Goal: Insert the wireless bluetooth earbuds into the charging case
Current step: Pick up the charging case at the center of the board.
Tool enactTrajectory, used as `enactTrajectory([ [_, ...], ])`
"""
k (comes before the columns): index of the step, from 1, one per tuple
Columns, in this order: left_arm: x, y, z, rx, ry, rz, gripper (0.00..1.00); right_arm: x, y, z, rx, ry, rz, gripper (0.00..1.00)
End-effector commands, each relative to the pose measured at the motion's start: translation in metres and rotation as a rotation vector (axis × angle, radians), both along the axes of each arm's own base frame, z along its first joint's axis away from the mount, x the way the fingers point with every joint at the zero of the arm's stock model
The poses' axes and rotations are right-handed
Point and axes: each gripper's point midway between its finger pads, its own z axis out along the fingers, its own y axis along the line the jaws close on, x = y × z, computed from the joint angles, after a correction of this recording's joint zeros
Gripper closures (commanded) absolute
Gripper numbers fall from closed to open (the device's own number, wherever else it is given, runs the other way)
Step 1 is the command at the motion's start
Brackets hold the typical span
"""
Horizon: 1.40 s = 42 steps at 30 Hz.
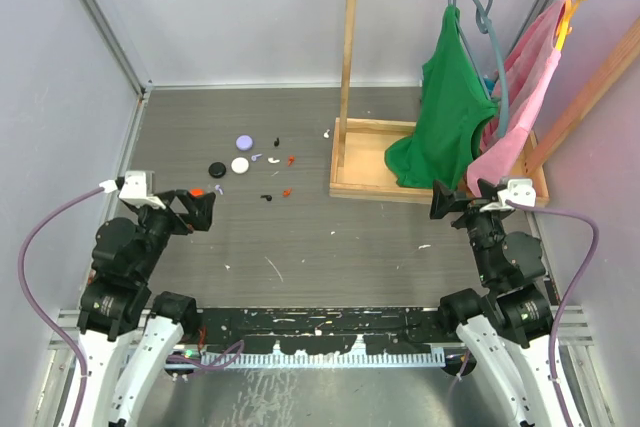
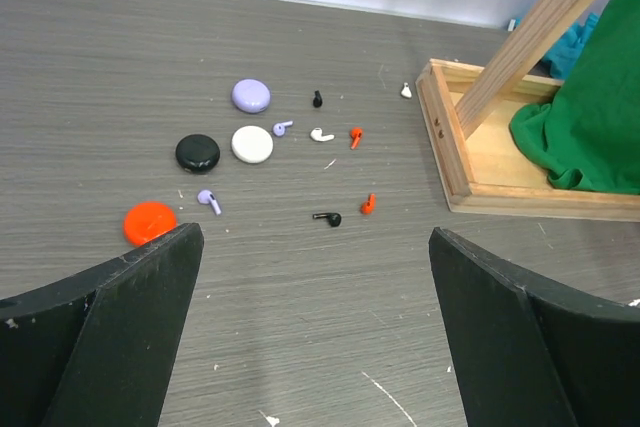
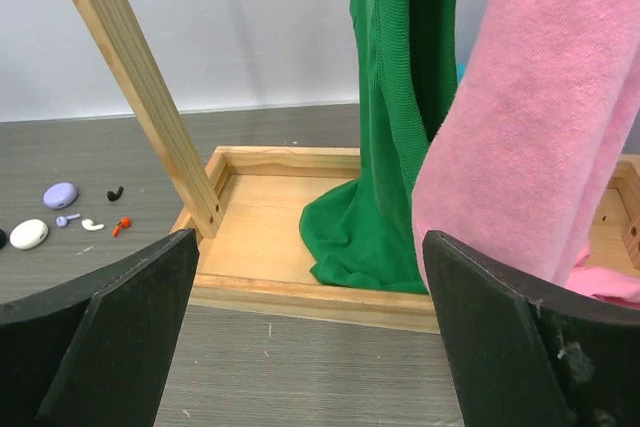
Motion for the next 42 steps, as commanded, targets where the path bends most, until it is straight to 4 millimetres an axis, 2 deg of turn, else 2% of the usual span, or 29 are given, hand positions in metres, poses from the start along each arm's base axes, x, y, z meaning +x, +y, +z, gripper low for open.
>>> enactTrajectory([
  [1, 0.011, 0.004, 0.011, 0.003, -0.037, 0.031, 0.02, -0.005, 0.0, 0.024, 0.04, -0.087, 0.007, 0.0],
  [8, 0.025, 0.007, -0.003, -0.019, 0.055, 0.081, 0.02, -0.006, 0.0, 0.023, 0.054, -0.091, 0.004, 0.0],
  [22, 0.078, 0.011, -0.043, -0.076, 0.335, 0.252, 0.02, -0.016, -0.003, 0.026, 0.083, -0.135, 0.006, 0.0],
  [26, 0.092, 0.033, -0.067, -0.081, 0.445, 0.397, 0.02, -0.019, -0.005, 0.028, 0.093, -0.148, 0.001, 0.0],
  [34, 0.113, 0.074, -0.117, -0.127, 0.65, 0.555, 0.02, -0.018, -0.001, 0.027, 0.093, -0.142, 0.018, 0.0],
  [39, 0.129, 0.085, -0.15, -0.121, 0.766, 0.603, 0.0, -0.014, 0.002, 0.024, 0.086, -0.12, 0.028, 0.0],
  [42, 0.136, 0.09, -0.167, -0.095, 0.817, 0.627, 0.01, -0.012, 0.012, 0.022, 0.075, -0.106, 0.075, 0.0],
])
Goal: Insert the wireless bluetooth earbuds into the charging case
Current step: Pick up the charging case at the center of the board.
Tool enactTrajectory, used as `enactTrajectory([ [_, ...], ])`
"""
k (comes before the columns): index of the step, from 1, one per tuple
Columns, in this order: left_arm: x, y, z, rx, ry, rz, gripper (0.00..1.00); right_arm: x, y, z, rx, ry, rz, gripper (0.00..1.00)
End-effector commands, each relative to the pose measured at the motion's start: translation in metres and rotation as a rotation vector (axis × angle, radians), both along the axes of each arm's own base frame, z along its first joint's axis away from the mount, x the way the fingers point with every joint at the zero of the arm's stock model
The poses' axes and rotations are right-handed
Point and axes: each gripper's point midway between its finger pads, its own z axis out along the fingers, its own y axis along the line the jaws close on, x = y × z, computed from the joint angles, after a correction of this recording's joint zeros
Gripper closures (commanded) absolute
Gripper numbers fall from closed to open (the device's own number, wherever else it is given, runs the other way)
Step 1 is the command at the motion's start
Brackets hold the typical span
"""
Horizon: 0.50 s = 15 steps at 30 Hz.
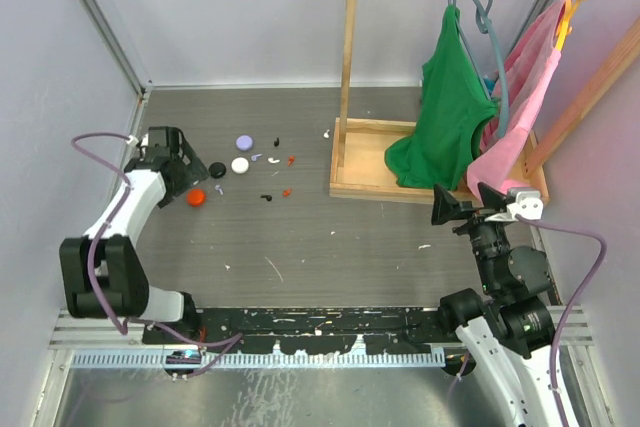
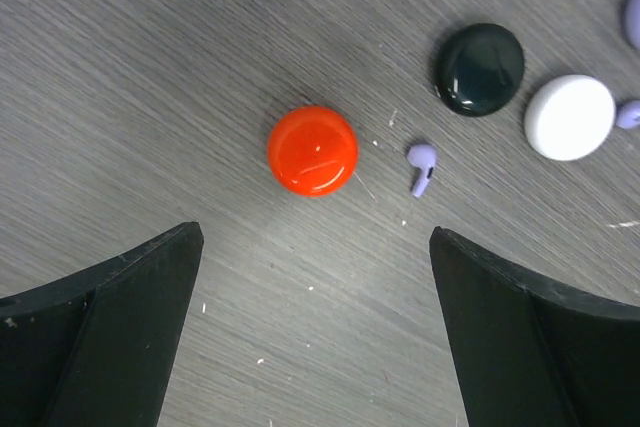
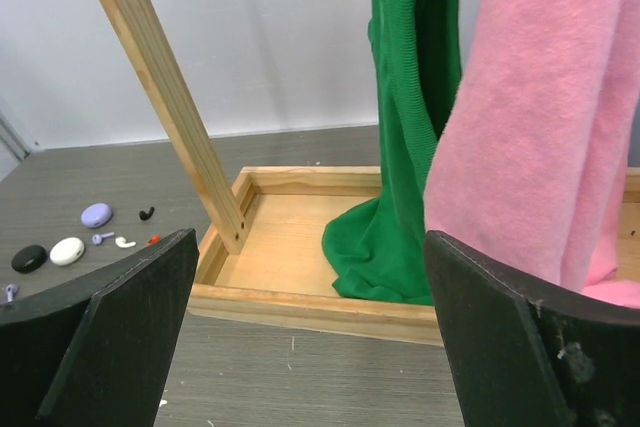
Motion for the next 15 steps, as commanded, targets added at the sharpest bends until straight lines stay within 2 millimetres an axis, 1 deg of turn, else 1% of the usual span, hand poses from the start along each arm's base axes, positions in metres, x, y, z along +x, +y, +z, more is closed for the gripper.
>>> enactTrajectory([
  [1, 0.02, 0.01, -0.006, 0.018, 0.019, 0.043, 0.02, 0.003, 0.012, 0.013, 0.012, -0.029, 0.057, 0.0],
  [3, 0.027, 0.011, -0.023, 0.006, 0.041, 0.054, 0.04, 0.004, 0.014, 0.011, 0.007, -0.024, 0.064, 0.0],
  [6, 0.038, 0.011, -0.039, -0.019, 0.064, 0.072, 0.07, 0.006, 0.015, 0.01, 0.003, -0.016, 0.066, 0.0],
  [8, 0.044, 0.012, -0.044, -0.026, 0.076, 0.077, 0.08, 0.007, 0.015, 0.008, 0.0, -0.01, 0.068, 0.0],
  [12, 0.047, 0.013, -0.057, -0.024, 0.11, 0.083, 0.12, 0.008, 0.014, 0.007, -0.001, -0.007, 0.057, 0.0],
  [13, 0.048, 0.014, -0.06, -0.024, 0.115, 0.084, 0.16, 0.008, 0.013, 0.007, -0.001, -0.006, 0.055, 0.0],
  [15, 0.048, 0.014, -0.066, -0.031, 0.126, 0.086, 0.2, 0.008, 0.013, 0.007, -0.002, -0.006, 0.056, 0.0],
])
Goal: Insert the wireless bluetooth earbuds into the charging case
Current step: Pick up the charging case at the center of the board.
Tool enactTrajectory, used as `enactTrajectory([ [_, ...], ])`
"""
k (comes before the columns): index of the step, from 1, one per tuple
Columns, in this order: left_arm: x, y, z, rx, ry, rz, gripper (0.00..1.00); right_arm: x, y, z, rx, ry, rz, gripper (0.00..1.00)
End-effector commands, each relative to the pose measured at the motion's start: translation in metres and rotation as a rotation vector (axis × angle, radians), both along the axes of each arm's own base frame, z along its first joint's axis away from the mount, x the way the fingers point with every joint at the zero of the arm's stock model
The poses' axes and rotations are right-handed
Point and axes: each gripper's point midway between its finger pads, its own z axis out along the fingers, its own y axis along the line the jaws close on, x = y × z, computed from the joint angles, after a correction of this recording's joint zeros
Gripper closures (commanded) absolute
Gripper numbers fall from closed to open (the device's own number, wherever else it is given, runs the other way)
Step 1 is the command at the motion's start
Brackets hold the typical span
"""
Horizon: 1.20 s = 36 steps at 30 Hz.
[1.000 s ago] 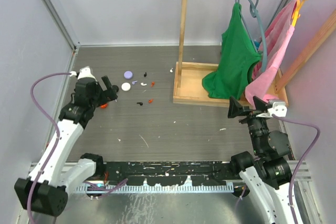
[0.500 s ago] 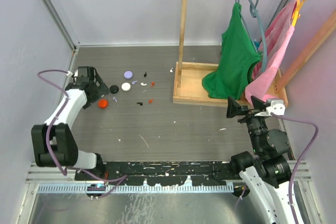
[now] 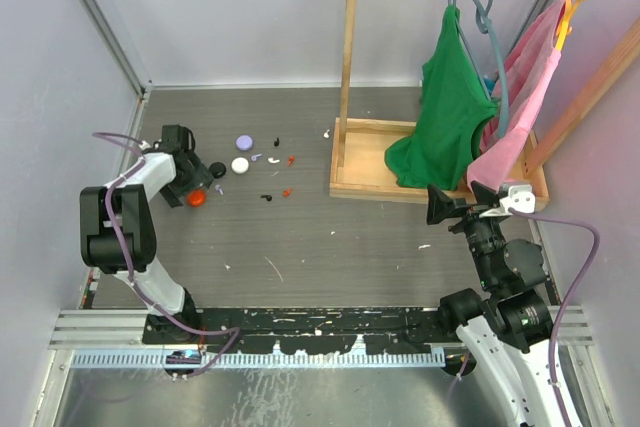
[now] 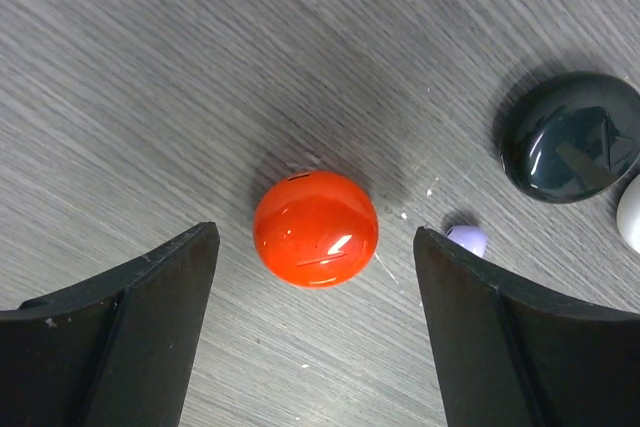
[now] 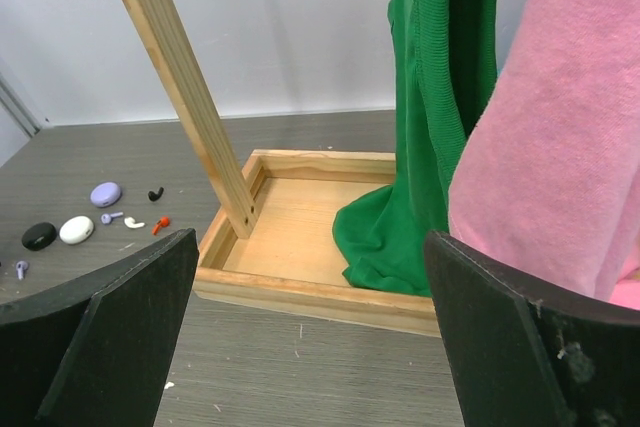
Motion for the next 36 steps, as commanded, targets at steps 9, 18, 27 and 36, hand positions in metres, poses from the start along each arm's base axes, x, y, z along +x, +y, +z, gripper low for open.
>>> enactTrajectory([
  [9, 0.018, 0.007, -0.004, -0.007, -0.036, 0.034, 0.32, 0.0, 0.001, 0.016, 0.013, -0.05, 0.004, 0.0],
  [18, 0.011, -0.001, 0.002, -0.051, -0.065, 0.022, 0.47, 0.001, 0.015, 0.016, 0.008, -0.033, 0.076, 0.0],
  [27, -0.009, -0.034, 0.014, -0.217, -0.157, 0.013, 0.53, 0.006, 0.039, 0.012, 0.032, 0.034, 0.187, 0.0],
  [36, -0.033, -0.097, 0.024, -0.49, -0.252, -0.038, 0.59, 0.017, 0.087, -0.007, 0.099, 0.099, 0.415, 0.0],
])
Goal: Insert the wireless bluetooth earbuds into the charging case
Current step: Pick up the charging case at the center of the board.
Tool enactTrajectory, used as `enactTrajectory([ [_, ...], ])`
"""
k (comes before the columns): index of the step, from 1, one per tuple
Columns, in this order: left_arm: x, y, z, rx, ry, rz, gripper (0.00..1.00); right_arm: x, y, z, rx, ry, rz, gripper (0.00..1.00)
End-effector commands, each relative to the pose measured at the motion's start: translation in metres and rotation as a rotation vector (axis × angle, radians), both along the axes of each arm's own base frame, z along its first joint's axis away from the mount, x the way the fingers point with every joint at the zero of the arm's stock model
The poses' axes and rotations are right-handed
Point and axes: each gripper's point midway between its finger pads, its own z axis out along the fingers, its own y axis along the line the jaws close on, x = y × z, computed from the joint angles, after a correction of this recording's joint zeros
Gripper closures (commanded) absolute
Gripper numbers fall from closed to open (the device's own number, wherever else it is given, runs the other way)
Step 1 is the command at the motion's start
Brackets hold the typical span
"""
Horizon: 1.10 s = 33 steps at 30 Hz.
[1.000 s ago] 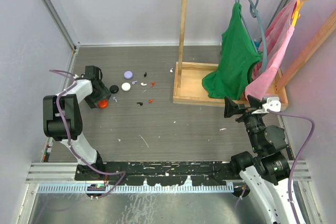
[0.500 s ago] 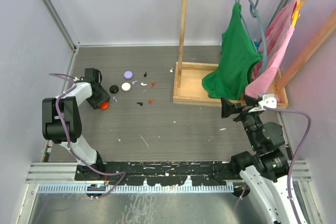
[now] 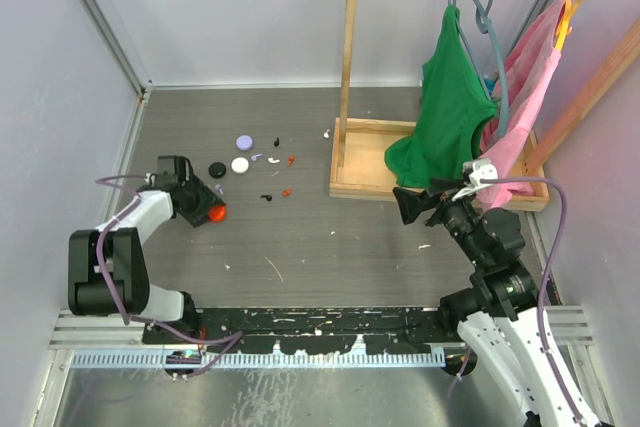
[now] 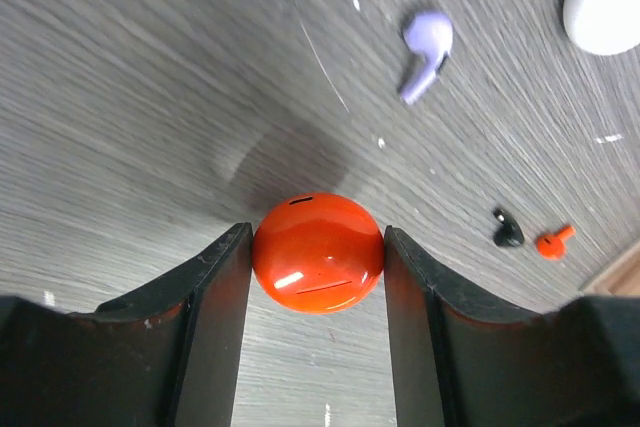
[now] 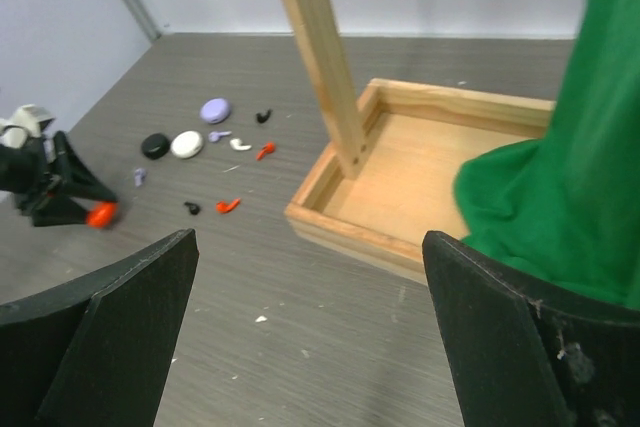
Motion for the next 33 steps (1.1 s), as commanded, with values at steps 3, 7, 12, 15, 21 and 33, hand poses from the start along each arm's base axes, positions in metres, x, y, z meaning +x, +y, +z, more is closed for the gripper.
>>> enactTrajectory([
  [3, 0.008, -0.06, 0.036, -0.199, -0.182, -0.061, 0.6, 0.007, 0.043, 0.009, 0.111, -0.026, 0.201, 0.0],
  [7, 0.008, -0.091, 0.056, -0.268, -0.263, -0.084, 0.6, 0.015, 0.06, -0.007, 0.181, -0.016, 0.269, 0.0],
  [12, 0.005, -0.124, 0.072, -0.339, -0.312, -0.096, 0.6, 0.023, 0.081, -0.031, 0.216, 0.014, 0.305, 0.0],
  [15, 0.002, -0.139, 0.076, -0.376, -0.336, -0.086, 0.6, 0.025, 0.097, -0.041, 0.218, 0.02, 0.316, 0.0],
  [21, 0.0, -0.166, 0.089, -0.494, -0.379, -0.054, 0.6, 0.025, 0.127, -0.05, 0.22, -0.01, 0.324, 0.02],
  [33, -0.005, -0.195, 0.118, -0.583, -0.461, -0.022, 0.61, 0.027, 0.196, -0.066, 0.241, -0.006, 0.339, 0.08],
])
